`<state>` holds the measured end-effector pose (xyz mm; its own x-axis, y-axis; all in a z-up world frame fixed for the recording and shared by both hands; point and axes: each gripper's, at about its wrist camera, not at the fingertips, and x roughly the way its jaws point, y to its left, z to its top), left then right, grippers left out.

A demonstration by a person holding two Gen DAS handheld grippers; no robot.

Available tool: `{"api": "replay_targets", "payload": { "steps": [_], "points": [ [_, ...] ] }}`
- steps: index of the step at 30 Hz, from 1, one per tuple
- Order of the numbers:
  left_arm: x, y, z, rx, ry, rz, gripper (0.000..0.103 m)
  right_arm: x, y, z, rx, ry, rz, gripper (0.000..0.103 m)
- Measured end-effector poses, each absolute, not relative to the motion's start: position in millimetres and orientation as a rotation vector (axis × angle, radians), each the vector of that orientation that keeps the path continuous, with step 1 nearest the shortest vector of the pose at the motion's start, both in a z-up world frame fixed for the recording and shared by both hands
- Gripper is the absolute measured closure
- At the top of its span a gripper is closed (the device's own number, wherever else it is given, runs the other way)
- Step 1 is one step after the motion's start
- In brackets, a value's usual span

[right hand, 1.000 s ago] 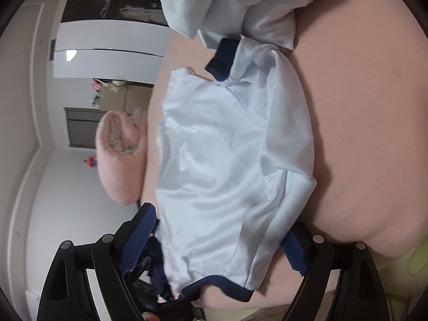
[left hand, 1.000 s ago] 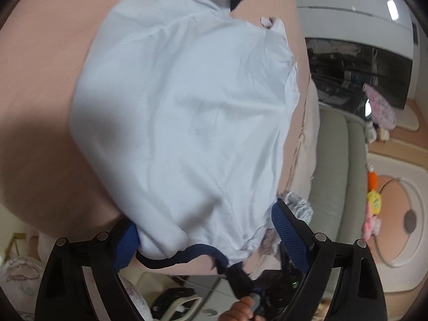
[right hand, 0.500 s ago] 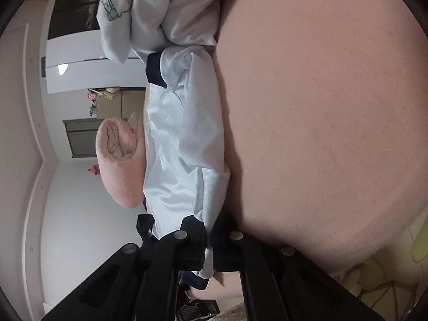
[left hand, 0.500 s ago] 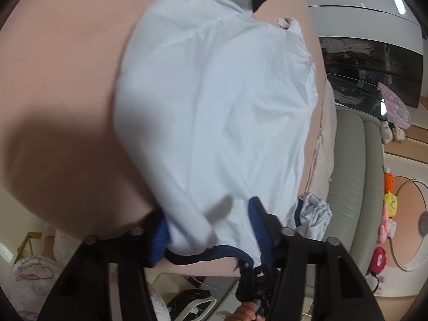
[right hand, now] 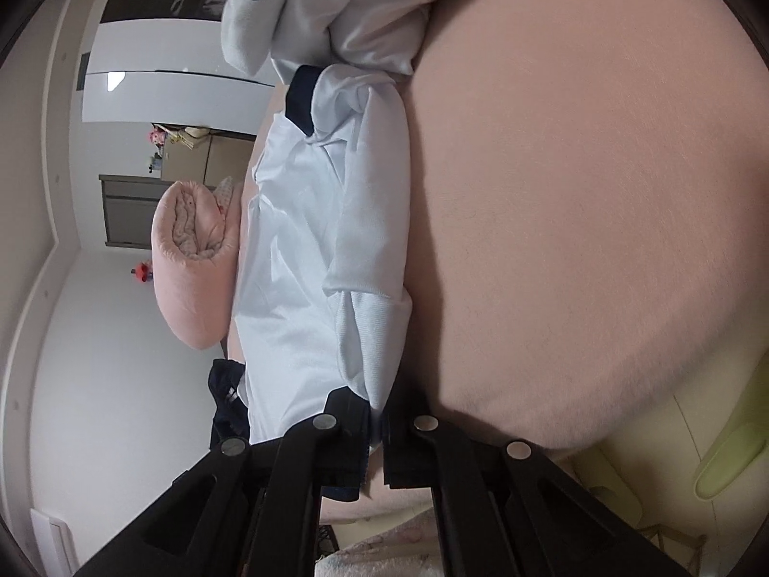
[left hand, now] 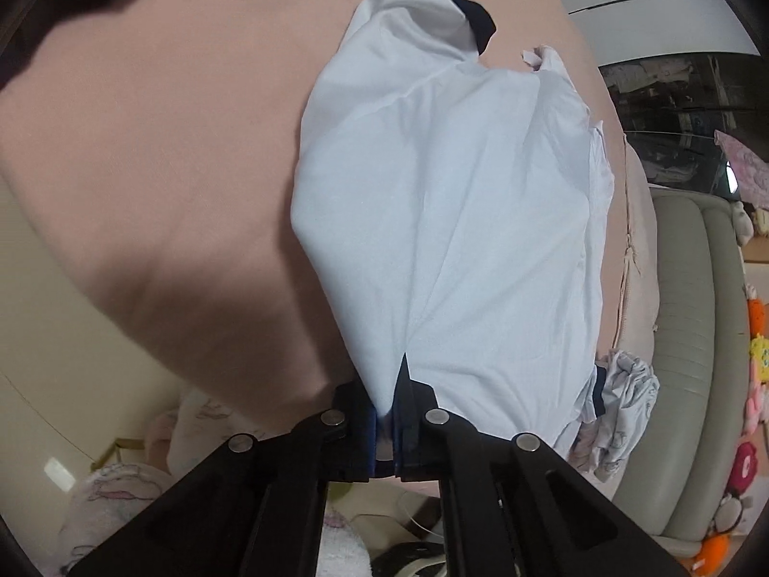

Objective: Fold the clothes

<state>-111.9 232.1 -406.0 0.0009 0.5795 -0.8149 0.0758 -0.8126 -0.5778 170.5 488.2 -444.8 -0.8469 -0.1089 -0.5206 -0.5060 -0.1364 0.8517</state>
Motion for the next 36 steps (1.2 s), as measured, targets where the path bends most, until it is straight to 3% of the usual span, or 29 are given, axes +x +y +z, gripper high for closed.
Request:
{"api": "replay_targets", "payload": {
  "steps": [5, 8, 10, 11, 12, 14, 16, 17, 23, 28, 36],
  "points": [
    [-112, 225, -411, -1.922, -0.699, 1.810, 0.097, 171, 493, -447, -0.685, 1.917, 2.063, 0.103],
    [-117, 213, -407, -1.882, -0.822, 1.735, 0.095, 172, 495, -448, -0.675, 1.951, 2.060, 0.099],
    [-124, 202, -395, -1.785, -0.934, 1.737, 0.086, 174, 495, -447, -0.681, 1.977, 2.038, 0.095],
    [-127, 194, -387, -1.724, -0.981, 1.763, 0.068, 176, 495, -445, -0.683, 1.971, 2.039, 0.088],
    [-128, 184, -378, -1.655, -1.014, 1.816, 0.034, 178, 496, -439, -0.679, 1.947, 2.054, 0.083],
    [-128, 165, -363, -1.544, -1.067, 1.937, 0.005, 183, 497, -429, -0.674, 1.904, 2.084, 0.053],
    [-130, 150, -359, -1.502, -1.120, 2.009, 0.005, 182, 500, -413, -0.716, 1.786, 2.109, 0.034],
    [-132, 144, -361, -1.508, -1.155, 2.019, 0.005, 181, 501, -405, -0.737, 1.727, 2.120, 0.028],
    [-145, 150, -389, -1.614, -1.313, 1.919, 0.005, 174, 502, -362, -0.851, 1.383, 2.185, 0.028],
    [-172, 178, -367, -1.636, -1.035, 2.087, 0.005, 156, 484, -332, -0.885, 1.154, 2.267, 0.028],
    [-209, 200, -372, -1.628, -0.780, 2.145, 0.005, 110, 442, -310, -0.983, 0.818, 2.384, 0.028]
  ]
}}
